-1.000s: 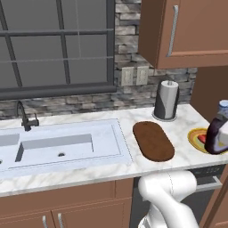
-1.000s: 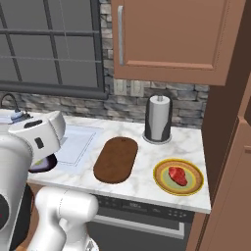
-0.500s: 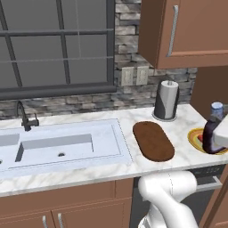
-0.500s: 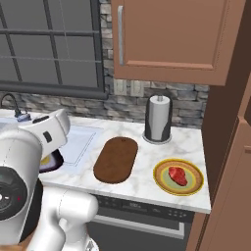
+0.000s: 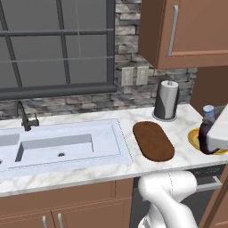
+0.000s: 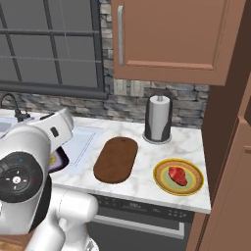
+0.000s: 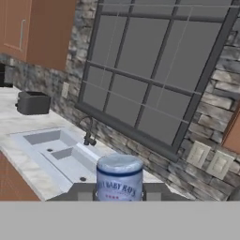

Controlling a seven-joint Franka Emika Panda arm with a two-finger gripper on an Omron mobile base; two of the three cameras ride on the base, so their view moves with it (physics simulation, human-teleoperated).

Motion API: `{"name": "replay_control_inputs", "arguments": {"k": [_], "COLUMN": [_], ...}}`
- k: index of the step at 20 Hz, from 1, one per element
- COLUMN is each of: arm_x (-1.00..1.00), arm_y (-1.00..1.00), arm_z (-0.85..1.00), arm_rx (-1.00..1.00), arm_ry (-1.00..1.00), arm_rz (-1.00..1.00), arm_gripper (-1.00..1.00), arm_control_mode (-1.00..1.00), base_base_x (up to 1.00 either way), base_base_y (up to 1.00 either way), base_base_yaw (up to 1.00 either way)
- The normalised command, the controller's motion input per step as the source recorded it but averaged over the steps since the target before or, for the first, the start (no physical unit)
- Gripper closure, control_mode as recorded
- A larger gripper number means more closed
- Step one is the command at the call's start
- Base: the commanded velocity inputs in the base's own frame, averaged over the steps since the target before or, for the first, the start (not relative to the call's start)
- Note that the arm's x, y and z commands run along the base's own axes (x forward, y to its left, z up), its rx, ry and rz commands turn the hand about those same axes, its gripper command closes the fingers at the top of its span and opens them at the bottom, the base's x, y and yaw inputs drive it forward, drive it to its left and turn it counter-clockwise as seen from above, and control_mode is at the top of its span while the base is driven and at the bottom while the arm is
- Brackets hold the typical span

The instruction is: Pick the steak from the plate and place it on the cutting board. Then pick the condiment bottle from the cabinet and place it next to the cutting board.

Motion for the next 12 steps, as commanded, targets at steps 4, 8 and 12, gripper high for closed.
{"name": "replay_control_inputs", "arguments": {"k": [4, 8, 12], "arm_x": [0.24, 0.26, 0.22], "arm_y": [0.24, 0.18, 0.16], "arm_z": [-0.57, -0.57, -0.64], "arm_rx": [0.02, 0.03, 0.05], "arm_ry": [-0.14, -0.16, -0.18], "arm_rz": [0.00, 0.00, 0.00], "arm_gripper": [1.00, 1.00, 1.00], "arm_control_mode": [-1.00, -1.00, -1.00], "base_base_x": [0.00, 0.00, 0.00], "base_base_y": [0.00, 0.00, 0.00], "base_base_yaw": [0.00, 0.00, 0.00]}}
